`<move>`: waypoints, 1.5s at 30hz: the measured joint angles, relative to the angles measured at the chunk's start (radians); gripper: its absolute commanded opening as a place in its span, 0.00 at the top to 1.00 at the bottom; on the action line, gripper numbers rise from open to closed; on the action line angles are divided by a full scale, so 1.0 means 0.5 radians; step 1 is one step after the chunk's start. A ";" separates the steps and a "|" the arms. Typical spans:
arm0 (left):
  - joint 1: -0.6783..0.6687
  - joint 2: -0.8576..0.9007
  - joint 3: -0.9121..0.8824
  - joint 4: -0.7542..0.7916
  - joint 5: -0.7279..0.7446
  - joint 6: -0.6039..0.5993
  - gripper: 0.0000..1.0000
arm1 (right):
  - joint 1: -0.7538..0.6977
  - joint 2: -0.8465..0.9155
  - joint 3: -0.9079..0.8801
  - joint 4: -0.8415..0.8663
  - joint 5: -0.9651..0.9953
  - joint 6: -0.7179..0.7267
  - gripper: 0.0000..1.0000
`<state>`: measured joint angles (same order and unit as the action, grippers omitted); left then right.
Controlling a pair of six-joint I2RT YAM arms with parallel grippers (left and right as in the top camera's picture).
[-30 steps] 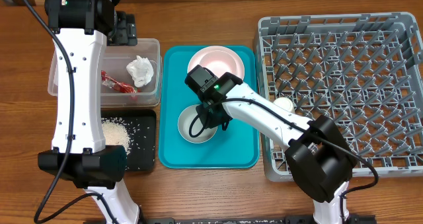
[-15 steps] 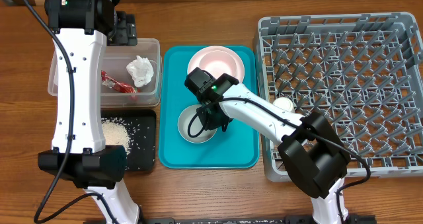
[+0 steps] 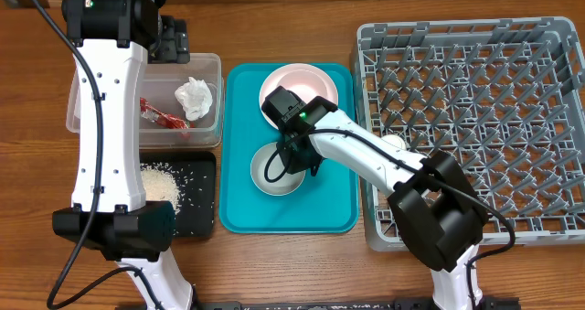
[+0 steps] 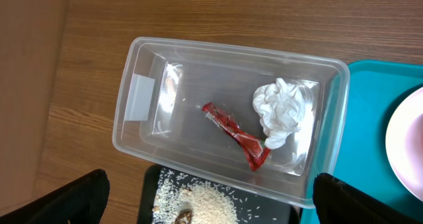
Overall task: Sort waste into correct bins and load items into the dishwasher
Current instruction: 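Grip the white bowl rim with the right gripper and lift it, then carry the bowl with the right gripper into the back of the rack, then lower the white bowl into the back of the rack with the right gripper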
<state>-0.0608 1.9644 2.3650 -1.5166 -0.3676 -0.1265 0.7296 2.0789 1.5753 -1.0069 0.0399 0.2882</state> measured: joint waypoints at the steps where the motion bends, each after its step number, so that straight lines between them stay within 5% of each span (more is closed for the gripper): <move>1: 0.000 0.000 0.000 0.000 0.000 0.000 0.00 | 0.000 0.000 0.000 0.001 -0.005 -0.003 0.96; 9: 0.000 0.000 0.000 0.000 0.000 0.000 0.00 | 0.000 0.000 0.010 -0.020 -0.021 -0.008 0.96; 17: 0.000 0.000 0.000 -0.001 0.000 0.000 0.00 | -0.002 0.003 0.446 -0.420 0.111 -0.130 0.96; 29: 0.000 0.000 0.000 -0.005 0.000 0.000 0.00 | -0.077 -0.159 0.636 -0.431 1.433 -0.169 0.96; 35: 0.000 0.000 0.000 -0.005 0.000 0.000 0.00 | -0.453 -0.158 0.639 -0.170 1.932 -0.179 0.96; 45: 0.000 0.000 0.000 -0.005 -0.001 0.000 0.00 | -1.186 -0.158 0.639 0.172 1.895 -0.293 0.96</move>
<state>-0.0608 1.9644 2.3650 -1.5192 -0.3679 -0.1265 0.1368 1.9999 1.8946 -0.9211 0.9874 0.1417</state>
